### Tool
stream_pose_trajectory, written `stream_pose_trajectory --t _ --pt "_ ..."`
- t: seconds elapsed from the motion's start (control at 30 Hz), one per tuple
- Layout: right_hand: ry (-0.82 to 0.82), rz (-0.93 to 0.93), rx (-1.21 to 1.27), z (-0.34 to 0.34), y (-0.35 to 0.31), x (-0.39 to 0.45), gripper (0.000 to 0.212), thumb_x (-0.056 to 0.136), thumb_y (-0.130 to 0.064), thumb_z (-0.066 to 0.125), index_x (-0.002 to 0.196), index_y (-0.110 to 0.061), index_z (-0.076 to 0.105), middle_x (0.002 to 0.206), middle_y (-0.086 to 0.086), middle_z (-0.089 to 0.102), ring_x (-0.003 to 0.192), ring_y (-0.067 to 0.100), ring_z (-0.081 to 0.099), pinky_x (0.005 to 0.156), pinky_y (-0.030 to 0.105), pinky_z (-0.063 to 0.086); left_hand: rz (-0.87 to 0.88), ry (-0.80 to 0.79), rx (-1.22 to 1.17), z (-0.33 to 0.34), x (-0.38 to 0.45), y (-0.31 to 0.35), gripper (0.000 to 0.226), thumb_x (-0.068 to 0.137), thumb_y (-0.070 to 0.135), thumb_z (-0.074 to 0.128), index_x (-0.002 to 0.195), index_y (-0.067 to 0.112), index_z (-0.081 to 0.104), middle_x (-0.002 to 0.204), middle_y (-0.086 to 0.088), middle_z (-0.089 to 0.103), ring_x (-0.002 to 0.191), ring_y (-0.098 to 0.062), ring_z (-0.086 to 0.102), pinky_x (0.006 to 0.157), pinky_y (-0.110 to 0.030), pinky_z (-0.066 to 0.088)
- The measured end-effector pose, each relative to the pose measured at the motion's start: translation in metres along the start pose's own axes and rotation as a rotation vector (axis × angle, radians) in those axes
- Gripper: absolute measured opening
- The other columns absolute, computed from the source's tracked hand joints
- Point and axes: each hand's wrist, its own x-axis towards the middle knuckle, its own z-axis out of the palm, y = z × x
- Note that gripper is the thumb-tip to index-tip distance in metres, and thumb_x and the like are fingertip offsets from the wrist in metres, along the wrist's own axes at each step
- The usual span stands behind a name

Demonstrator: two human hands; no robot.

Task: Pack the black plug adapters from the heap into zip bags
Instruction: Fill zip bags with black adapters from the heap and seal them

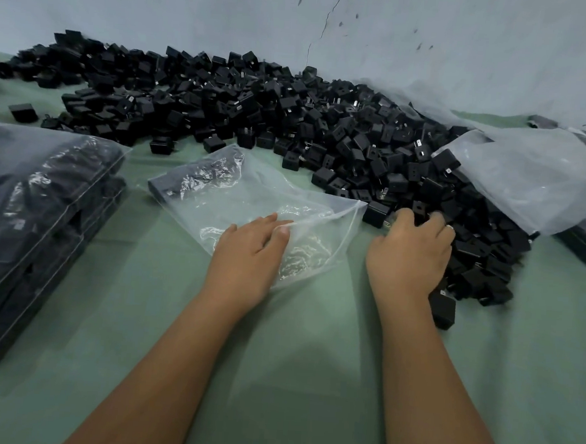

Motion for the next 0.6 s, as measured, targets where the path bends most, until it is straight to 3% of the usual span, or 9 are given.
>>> stream_pose_trajectory --t 0.13,0.23,0.33,0.4,0.43,0.47,0.53,0.6 --pt "0.062 -0.029 0.076 0.000 0.001 0.000 0.034 0.084 -0.010 0.054 0.118 -0.014 0.053 0.115 0.015 0.054 0.107 0.034 0.043 0.090 0.039 0.034 -0.015 0.007 -0.013 0.000 0.000 -0.001 0.038 0.103 0.034 0.036 0.130 0.029 0.062 0.146 0.010 0.049 0.135 -0.003 0.038 0.120 -0.041 0.018" --pt "0.290 -0.179 0.475 -0.010 -0.007 -0.002 0.034 0.081 -0.014 0.061 0.115 -0.011 0.057 0.108 0.010 0.057 0.099 0.028 0.049 0.085 0.035 0.039 -0.028 0.007 -0.038 -0.001 0.001 -0.002 0.037 0.103 0.035 0.037 0.127 0.030 0.065 0.145 0.013 0.049 0.132 0.000 0.039 0.121 -0.038 0.016" --pt "0.428 -0.440 0.845 -0.020 -0.020 -0.015 0.020 0.075 -0.009 0.063 0.095 -0.006 0.060 0.089 0.003 0.056 0.082 0.019 0.049 0.074 0.026 0.041 -0.042 0.028 -0.099 0.000 0.001 -0.004 0.034 0.104 0.036 0.038 0.123 0.033 0.067 0.141 0.016 0.053 0.122 0.002 0.050 0.116 -0.029 0.027" --pt "0.348 -0.559 0.971 -0.022 -0.031 -0.026 0.015 0.072 -0.009 0.060 0.086 -0.006 0.056 0.082 0.000 0.051 0.075 0.016 0.046 0.067 0.026 0.039 -0.066 0.067 -0.207 -0.001 0.002 -0.005 0.033 0.103 0.036 0.040 0.120 0.035 0.068 0.131 0.015 0.061 0.092 0.016 0.058 0.090 -0.003 0.037" --pt "0.266 -0.590 0.983 -0.022 -0.036 -0.031 0.015 0.071 -0.012 0.059 0.085 -0.007 0.055 0.081 -0.002 0.050 0.075 0.014 0.045 0.065 0.026 0.040 -0.076 0.099 -0.254 -0.002 0.003 -0.005 0.032 0.103 0.036 0.040 0.119 0.035 0.069 0.123 0.015 0.066 0.083 0.019 0.057 0.075 0.003 0.037" --pt "0.169 -0.607 0.958 -0.021 -0.041 -0.034 0.016 0.072 -0.015 0.059 0.086 -0.010 0.054 0.082 -0.004 0.049 0.076 0.013 0.045 0.065 0.026 0.041 -0.083 0.129 -0.293 -0.003 0.003 -0.006 0.032 0.103 0.035 0.041 0.118 0.035 0.069 0.114 0.018 0.067 0.086 0.019 0.057 0.069 0.003 0.036" --pt "0.006 -0.633 0.817 -0.016 -0.046 -0.038 0.018 0.074 -0.022 0.060 0.090 -0.018 0.054 0.085 -0.010 0.050 0.078 0.007 0.045 0.066 0.027 0.044 -0.084 0.174 -0.357 -0.006 0.003 -0.006 0.032 0.103 0.033 0.040 0.116 0.036 0.069 0.105 0.026 0.064 0.100 0.011 0.056 0.075 0.001 0.036" --pt "-0.033 -0.680 0.647 -0.009 -0.047 -0.038 0.023 0.078 -0.028 0.066 0.096 -0.023 0.054 0.089 -0.012 0.051 0.079 0.006 0.046 0.064 0.028 0.045 -0.067 0.210 -0.402 -0.008 0.003 -0.007 0.030 0.103 0.031 0.040 0.112 0.038 0.069 0.102 0.027 0.063 0.101 0.009 0.056 0.082 -0.004 0.038"
